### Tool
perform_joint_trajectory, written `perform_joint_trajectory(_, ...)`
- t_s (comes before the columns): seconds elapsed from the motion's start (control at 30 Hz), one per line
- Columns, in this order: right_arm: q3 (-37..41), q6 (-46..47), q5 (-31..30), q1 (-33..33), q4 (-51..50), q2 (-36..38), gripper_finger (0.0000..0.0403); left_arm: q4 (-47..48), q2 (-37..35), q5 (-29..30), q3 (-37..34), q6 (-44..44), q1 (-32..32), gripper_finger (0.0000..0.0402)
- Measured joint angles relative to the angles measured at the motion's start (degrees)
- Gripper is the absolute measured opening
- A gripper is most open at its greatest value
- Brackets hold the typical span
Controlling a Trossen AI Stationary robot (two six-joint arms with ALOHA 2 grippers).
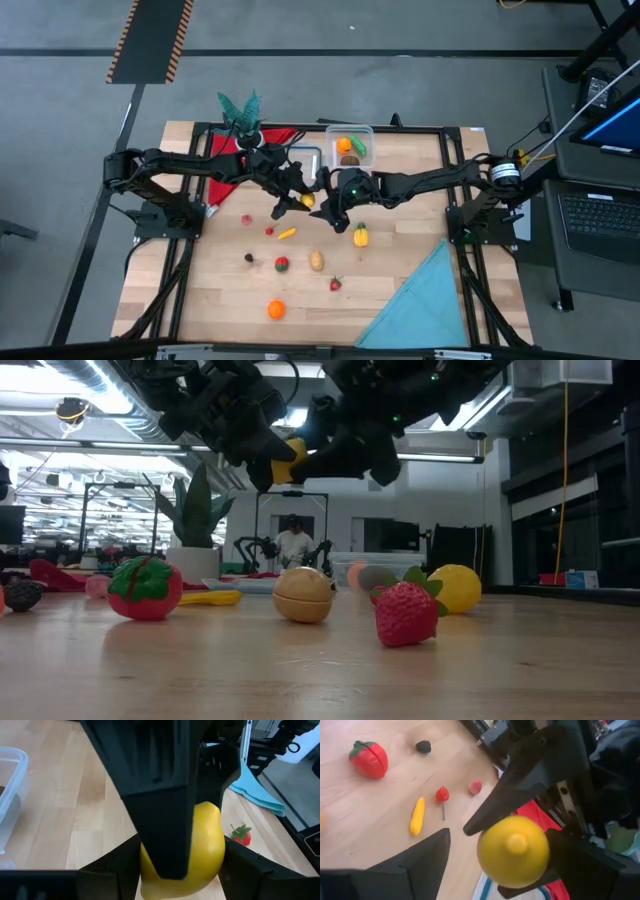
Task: Pick and placing Produce into tupperware
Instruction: Put the lemon into the transparent bin
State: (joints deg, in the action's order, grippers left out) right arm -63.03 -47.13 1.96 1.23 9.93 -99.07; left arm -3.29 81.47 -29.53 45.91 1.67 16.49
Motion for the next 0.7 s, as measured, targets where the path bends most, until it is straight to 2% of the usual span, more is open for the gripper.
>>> perform_joint_trajectory(0.7,-0.56,-1.23,0.13,0.00,-1.24,0.02,0.0323,-3.03,0.00,-3.27,0.02,-2.39,-0.08,0.0206)
